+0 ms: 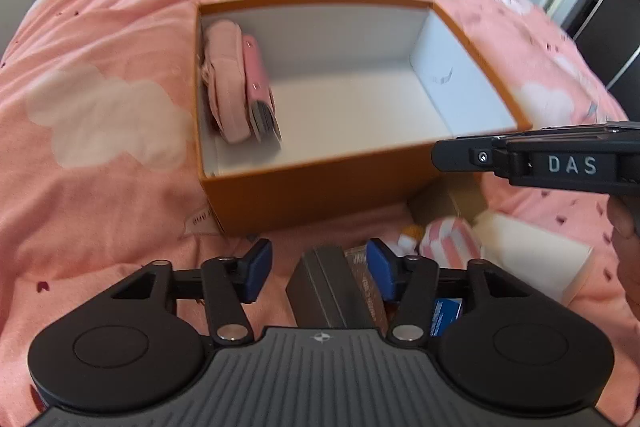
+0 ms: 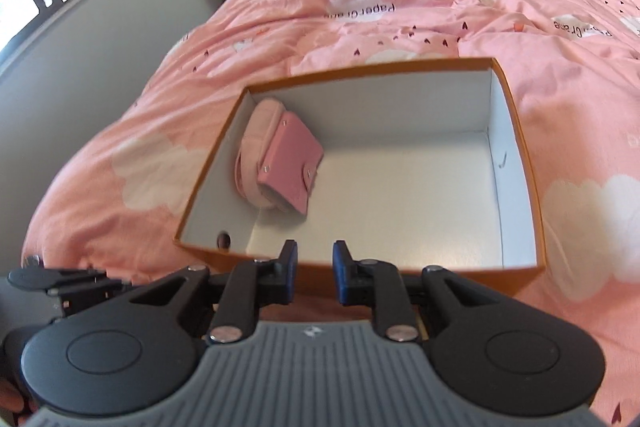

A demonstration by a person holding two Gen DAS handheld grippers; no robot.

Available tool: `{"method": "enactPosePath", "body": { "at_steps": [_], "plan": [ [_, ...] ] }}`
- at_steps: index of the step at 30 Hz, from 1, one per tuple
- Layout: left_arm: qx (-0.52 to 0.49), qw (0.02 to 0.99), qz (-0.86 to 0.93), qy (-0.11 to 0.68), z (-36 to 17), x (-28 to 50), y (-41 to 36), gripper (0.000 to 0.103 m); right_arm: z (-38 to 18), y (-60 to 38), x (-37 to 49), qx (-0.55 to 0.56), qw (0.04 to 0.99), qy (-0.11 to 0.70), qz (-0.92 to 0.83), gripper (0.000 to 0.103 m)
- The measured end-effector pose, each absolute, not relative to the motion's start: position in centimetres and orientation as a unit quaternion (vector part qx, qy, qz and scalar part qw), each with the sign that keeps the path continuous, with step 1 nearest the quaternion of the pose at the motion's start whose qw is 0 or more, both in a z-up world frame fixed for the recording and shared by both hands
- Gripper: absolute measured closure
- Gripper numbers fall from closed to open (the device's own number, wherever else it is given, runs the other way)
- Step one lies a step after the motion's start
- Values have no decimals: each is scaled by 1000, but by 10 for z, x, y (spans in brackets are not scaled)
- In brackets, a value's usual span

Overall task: Organize objects
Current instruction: 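Grasp the dark grey box with left gripper while right grasps PHOTO CARD packet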

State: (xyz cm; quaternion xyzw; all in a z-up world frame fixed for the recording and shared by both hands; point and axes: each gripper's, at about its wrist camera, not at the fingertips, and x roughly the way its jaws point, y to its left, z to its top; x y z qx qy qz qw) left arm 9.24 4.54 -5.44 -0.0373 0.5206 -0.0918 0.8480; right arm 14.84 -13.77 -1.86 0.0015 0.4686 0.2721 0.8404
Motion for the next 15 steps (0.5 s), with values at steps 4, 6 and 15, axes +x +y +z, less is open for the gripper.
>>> {"method": "enactPosePath", "body": {
  "at_steps": [4,6,15],
  "plan": [
    [-36,838,-91,537,-72,92,38,34,-39,-143,139,11,825,500,264,81],
    [-37,835,-90,541,-78,92,35,33,-48,-144,138,14,819,511,259,81],
    [-46,813,-78,575,-102,100,28,30,-59,-144,139,18,814,524,249,80]
  ]
}}
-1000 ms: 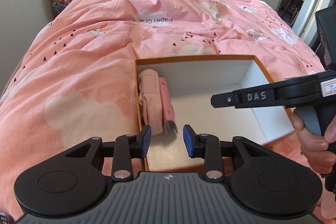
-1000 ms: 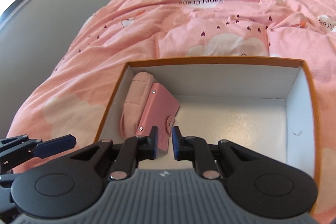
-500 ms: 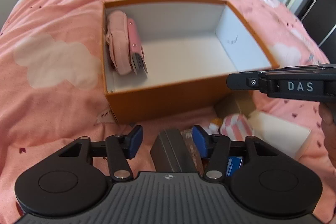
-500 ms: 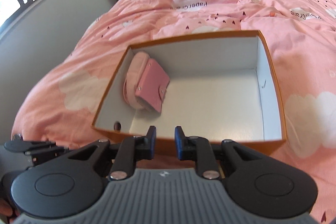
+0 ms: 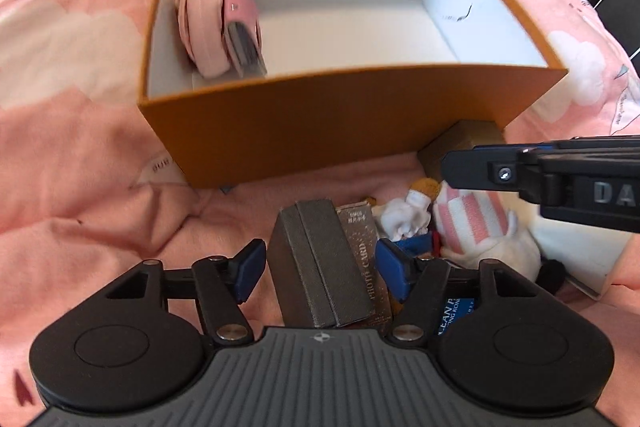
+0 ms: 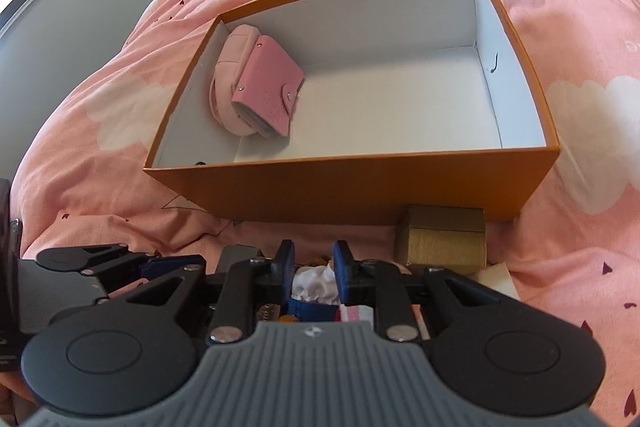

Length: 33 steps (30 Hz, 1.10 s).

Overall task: Organize objects
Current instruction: 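Grasp the dark grey box with left gripper while right grasps PHOTO CARD packet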

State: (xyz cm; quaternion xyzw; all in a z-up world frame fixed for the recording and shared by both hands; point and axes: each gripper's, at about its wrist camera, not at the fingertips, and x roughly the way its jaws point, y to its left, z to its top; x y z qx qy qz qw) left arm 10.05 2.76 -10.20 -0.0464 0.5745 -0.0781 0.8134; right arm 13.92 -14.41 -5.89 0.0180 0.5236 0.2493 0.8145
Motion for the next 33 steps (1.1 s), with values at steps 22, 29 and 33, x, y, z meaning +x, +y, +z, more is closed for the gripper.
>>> {"method": "enactPosePath", "body": {
  "at_steps": [22,29,33],
  "plan": [
    [-135,788,-70,597,-110,101,68,60,-76,-122,136,2,761,575,301,77],
    [-156,784,-57,598,-115,107,78,60,-89,-111,140,4,737,603,306,77],
    [-191,775,-56,600,-120,111,89,61,-96,-103,141,-13,729,609,313,76]
  ]
}}
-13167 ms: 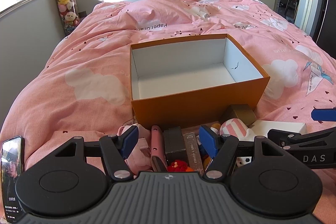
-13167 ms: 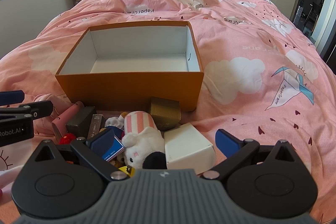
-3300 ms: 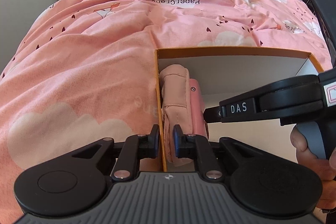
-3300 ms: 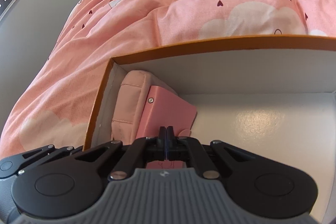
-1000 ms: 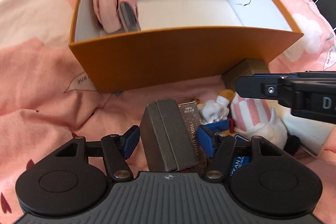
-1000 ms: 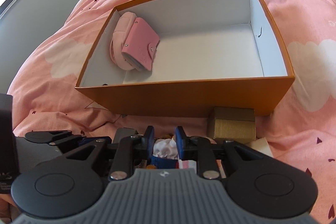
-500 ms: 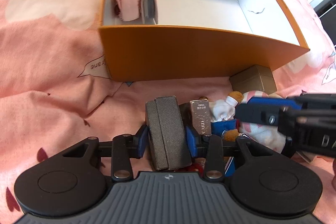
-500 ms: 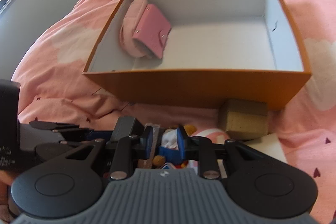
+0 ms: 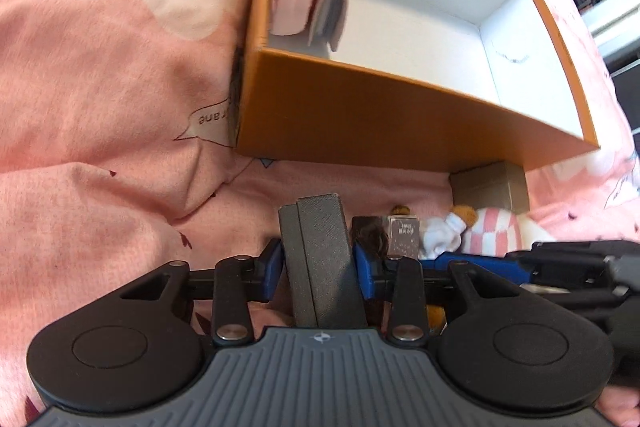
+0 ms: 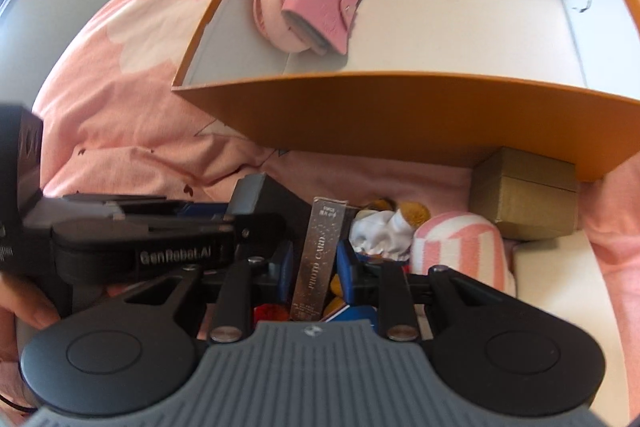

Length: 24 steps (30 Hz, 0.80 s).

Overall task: Organize objects
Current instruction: 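Grasp the dark grey box with left gripper while right grasps PHOTO CARD packet, then carry the grey box and PHOTO CARD packet into the orange box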

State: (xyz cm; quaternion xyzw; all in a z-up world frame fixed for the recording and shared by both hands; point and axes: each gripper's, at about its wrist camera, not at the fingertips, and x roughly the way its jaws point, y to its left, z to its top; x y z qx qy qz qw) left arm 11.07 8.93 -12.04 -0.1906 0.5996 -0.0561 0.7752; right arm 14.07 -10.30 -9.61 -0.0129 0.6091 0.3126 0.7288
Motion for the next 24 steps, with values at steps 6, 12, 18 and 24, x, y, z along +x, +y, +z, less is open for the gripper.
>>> {"method": "enactPosePath", "body": {
  "at_steps": [6,12,18,24],
  "plan": [
    [-175,793,-48,582,-108,107,91,63,-101,-87,139,-66,733,604,307,65],
    [-137,818,-25,558,-92,104,90,64,-111,-70,139,-101,726,615,292,65],
    [-142,821,-26,553,-90,103,92,64,-119,-59,137,-127,723,618,281,65],
    [-129,829,-35,543,-82,100,87,64,-122,-61,136,-128,728,617,271,70]
  ]
}}
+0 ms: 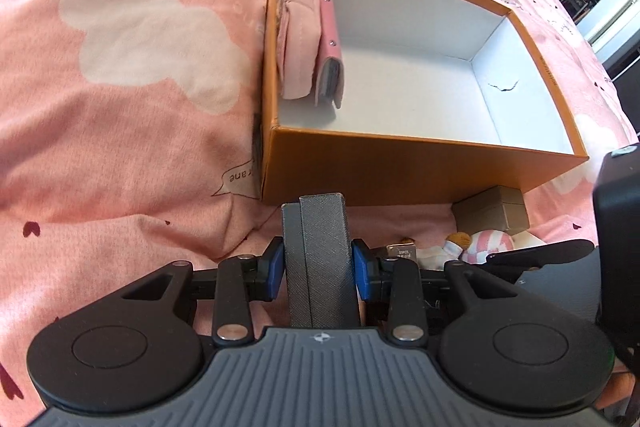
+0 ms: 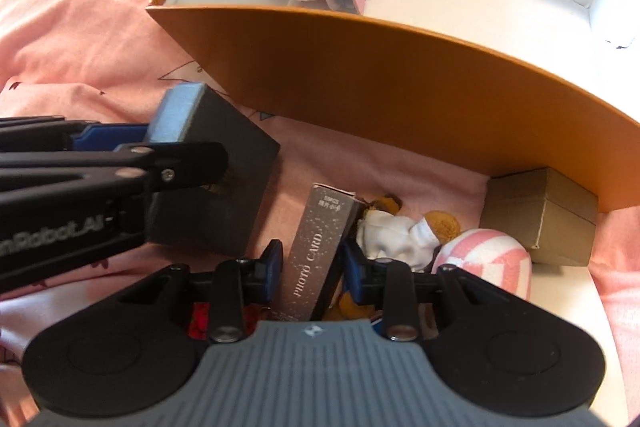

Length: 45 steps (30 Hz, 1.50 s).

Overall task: Organize objects
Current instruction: 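Carry the grey box and PHOTO CARD packet into the orange box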

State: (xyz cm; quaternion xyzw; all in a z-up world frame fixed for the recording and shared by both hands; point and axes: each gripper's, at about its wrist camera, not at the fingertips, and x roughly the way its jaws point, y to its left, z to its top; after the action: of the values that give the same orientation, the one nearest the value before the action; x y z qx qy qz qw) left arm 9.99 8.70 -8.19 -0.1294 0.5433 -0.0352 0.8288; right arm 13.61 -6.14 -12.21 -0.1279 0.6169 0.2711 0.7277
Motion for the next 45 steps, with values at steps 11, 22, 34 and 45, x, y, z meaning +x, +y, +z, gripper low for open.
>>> {"method": "enactPosePath", "body": {
  "at_steps": [11,22,34,45],
  "plan": [
    [-99,850,-62,514,-55,92,74,63,-90,-90,132,-76,745,597,288,77],
    [-76,868,-81,484,-27,84,62,63,-33,-126,128,-36,778,549,304,79],
    [-65,892,-113,433,11,84,47,63,25,-154,125,-1,814,489,313,79],
    [-49,909,-125,395,22,129,30,63,51,-158,161,6,852,430,299,79]
  ]
}}
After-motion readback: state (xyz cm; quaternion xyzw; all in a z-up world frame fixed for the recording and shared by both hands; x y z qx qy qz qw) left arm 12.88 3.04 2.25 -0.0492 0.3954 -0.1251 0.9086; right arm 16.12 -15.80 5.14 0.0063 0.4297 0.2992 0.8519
